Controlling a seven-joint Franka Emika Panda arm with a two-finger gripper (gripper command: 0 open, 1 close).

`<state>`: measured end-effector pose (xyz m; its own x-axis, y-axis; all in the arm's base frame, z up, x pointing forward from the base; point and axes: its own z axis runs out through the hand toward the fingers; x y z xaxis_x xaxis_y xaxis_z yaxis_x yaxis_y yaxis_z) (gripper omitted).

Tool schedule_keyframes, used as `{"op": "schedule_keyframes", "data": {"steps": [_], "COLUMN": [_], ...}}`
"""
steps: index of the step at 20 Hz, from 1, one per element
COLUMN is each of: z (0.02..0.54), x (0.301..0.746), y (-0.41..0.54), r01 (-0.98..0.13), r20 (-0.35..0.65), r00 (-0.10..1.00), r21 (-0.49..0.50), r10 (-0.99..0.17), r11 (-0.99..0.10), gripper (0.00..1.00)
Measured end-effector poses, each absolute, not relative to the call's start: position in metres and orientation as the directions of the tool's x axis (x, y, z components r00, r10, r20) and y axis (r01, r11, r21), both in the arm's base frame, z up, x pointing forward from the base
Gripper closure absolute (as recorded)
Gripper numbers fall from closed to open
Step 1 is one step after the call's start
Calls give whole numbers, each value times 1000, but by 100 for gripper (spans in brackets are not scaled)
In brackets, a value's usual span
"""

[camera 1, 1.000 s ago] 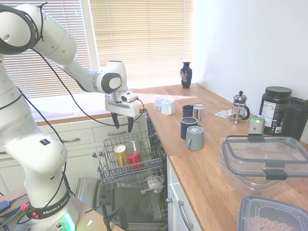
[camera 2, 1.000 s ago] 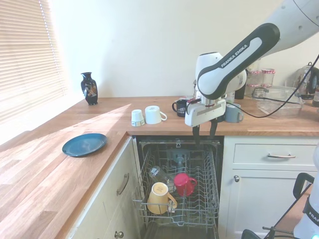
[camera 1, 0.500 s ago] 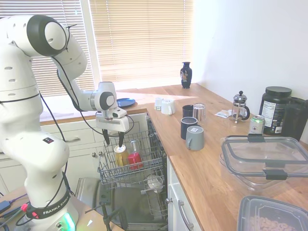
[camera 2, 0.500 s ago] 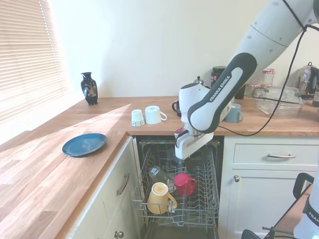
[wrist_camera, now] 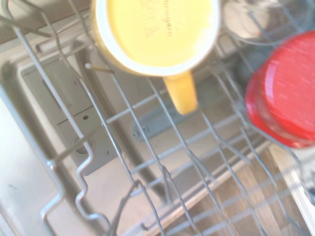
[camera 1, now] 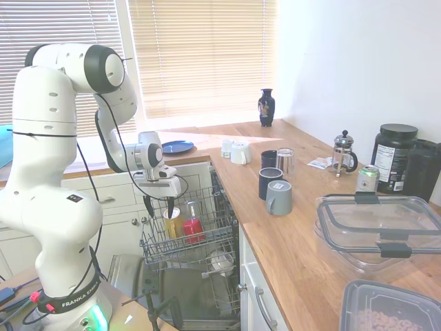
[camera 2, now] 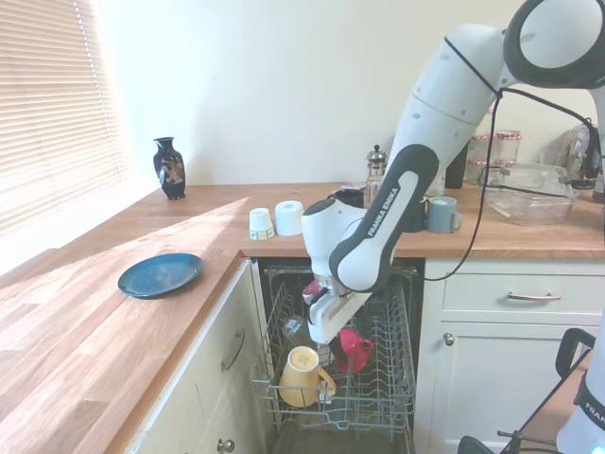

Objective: Move a mug from dishwasher to table

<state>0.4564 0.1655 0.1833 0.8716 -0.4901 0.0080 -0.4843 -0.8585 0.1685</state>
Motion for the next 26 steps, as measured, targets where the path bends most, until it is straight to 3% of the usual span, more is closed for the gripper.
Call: {"op": "schedule_keyframes", "data": {"steps": [8,26], "z": [141,84], "x": [475,510], "y": [165,193], "r01": [-418,-393], "r20": [-6,-14], "r00": [906,917], "r21": [146,132], "r10": [-423,-398], "r11": [-897,-910], "gripper": [0,0]}}
